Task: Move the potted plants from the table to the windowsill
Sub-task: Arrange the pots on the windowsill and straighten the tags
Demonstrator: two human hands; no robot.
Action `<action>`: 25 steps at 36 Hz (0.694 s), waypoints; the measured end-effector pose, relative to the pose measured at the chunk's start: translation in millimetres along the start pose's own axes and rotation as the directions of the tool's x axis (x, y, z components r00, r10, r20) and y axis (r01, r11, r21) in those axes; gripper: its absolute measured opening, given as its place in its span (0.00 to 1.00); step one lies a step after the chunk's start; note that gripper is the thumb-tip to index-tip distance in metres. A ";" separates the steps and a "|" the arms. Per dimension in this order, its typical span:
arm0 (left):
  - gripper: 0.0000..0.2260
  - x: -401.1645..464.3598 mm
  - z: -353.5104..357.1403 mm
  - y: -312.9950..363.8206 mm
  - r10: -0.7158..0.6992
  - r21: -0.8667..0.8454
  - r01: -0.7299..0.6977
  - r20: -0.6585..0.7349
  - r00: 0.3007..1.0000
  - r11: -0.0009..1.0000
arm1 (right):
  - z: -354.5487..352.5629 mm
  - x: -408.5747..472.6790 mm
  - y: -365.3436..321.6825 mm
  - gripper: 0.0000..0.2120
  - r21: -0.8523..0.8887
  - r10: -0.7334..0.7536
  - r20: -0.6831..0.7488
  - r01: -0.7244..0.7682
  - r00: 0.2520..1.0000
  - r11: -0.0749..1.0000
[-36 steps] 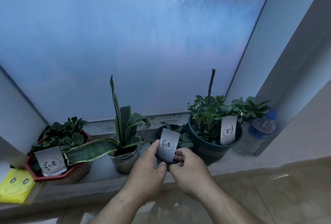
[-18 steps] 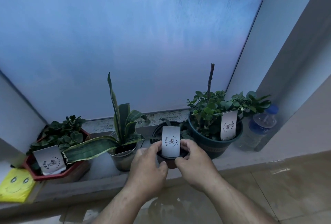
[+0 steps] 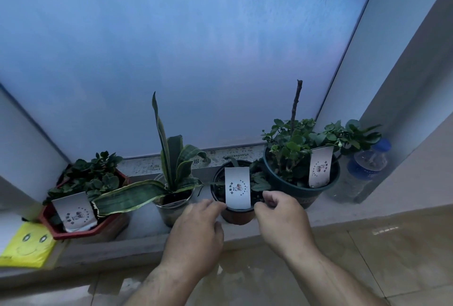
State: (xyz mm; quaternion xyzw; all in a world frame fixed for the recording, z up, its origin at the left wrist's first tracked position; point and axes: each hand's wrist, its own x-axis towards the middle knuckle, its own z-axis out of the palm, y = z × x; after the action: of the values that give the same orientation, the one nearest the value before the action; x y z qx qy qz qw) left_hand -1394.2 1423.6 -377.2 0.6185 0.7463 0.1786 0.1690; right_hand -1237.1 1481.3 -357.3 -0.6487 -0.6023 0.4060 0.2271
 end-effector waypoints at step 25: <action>0.15 16.2 6.4 2.3 -0.310 -0.571 0.307 0.096 0.946 0.761 | 1.4 16.6 -1.6 0.06 -0.046 -0.082 0.083 0.086 0.993 0.995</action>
State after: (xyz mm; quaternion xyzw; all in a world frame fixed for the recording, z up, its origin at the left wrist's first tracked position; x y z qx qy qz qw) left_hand -1392.1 1440.3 -382.3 0.4060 0.7481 0.3678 0.3745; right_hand -1240.1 1497.3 -361.0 -0.6112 -0.6476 0.4070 0.2033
